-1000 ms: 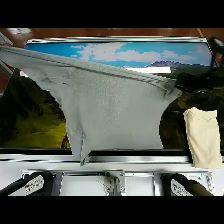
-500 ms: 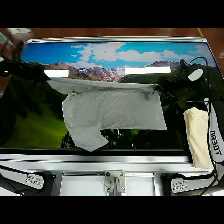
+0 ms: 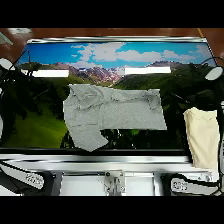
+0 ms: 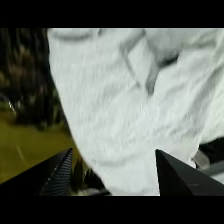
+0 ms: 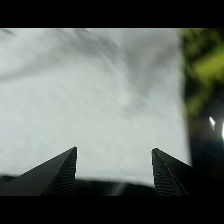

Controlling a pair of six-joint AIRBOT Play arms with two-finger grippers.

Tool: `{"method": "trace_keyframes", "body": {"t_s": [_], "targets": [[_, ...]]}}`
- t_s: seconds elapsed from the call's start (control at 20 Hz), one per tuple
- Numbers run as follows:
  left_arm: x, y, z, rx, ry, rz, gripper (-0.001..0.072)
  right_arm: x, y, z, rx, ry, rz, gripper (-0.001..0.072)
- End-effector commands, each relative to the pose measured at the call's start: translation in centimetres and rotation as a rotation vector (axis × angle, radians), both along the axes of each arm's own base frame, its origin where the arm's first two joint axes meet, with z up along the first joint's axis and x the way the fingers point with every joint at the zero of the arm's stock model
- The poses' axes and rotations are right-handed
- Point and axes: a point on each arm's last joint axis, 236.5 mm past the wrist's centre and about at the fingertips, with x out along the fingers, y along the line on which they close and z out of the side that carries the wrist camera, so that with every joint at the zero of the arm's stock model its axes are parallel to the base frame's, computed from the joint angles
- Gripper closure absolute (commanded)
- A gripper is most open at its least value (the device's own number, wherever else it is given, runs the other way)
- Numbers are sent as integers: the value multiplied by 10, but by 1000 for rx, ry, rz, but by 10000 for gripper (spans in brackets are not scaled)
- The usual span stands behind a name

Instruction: Fold the shirts.

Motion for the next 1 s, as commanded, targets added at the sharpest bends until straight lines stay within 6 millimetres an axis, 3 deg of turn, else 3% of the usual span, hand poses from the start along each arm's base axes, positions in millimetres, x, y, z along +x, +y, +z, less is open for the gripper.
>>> {"method": "trace_keyframes", "body": {"t_s": [0.0, 0.1, 0.15, 0.25, 0.4, 0.5, 0.85, 0.9, 0.95], "targets": [[-60, 2, -22, -43, 82, 12, 111, -79, -30, -10, 31, 202, -38, 131], [-87, -9, -48, -85, 74, 76, 110, -88, -16, -24, 155, 181, -89, 127], [-98, -17, -58, -109, 76, 100, 111, -89, -6, -29, 215, 165, -105, 80], [-121, -30, -81, -140, 124, 128, 111, -86, 10, -36, 290, 139, -119, 76], [-138, -41, -108, -131, 165, 152, 111, -81, 12, -43, 291, 117, -137, 76], [-137, -47, -117, -113, 153, 144, 111, -80, 11, -43, 285, 110, -137, 76], [-95, -74, -119, -129, 22, 215, 138, -80, 11, -43, 286, 112, -133, 76], [-95, -78, -119, -141, 27, 219, 193, -80, 11, -43, 285, 112, -133, 76], [-96, -81, -120, -145, 33, 216, 411, -82, 9, -45, 275, 118, -134, 76]]}}
